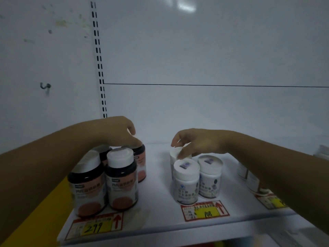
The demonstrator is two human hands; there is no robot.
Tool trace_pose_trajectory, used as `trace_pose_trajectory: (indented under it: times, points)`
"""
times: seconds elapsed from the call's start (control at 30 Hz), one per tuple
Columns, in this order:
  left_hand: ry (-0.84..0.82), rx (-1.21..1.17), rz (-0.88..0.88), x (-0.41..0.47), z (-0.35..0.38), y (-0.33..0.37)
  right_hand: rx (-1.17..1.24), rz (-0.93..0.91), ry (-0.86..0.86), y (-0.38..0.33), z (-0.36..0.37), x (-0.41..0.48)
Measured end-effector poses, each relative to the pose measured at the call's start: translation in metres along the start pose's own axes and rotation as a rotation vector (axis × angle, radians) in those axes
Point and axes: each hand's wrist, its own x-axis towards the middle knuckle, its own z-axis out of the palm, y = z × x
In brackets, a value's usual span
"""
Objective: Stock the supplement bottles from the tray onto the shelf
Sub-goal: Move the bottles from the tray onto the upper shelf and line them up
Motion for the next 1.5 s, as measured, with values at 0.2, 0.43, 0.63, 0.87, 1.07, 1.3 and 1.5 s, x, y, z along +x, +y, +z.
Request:
trace_pose_trajectory:
  times: [0.2,0.43,0.63,0.87,1.07,1.3,1.5]
  points:
    - [0.014,-0.028,-0.019,0.001,-0.005,0.003,-0.061,0.015,0.071,0.011,-0.007,-0.009]
    - [0.030,0.064,-0.017,-0.016,-0.017,0.061,-0.650,-0.008,0.388,0.040,-0.035,-0.069]
    - [0.076,0.123,0.209,-0.033,0.010,0.205,-0.798,0.068,0.406,0.084,-0.055,-0.170]
    - [0.089,0.021,0.501,-0.068,0.080,0.364,-0.716,0.132,0.457,0.160,-0.049,-0.309]
    - [-0.151,0.025,0.694,-0.098,0.170,0.466,-0.602,0.343,0.395,0.244,-0.031,-0.415]
    - [-0.417,-0.060,0.587,-0.064,0.285,0.482,-0.439,0.478,0.337,0.342,-0.003,-0.451]
    - [-0.234,-0.464,0.342,0.005,0.381,0.456,-0.325,0.501,0.285,0.437,0.020,-0.400]
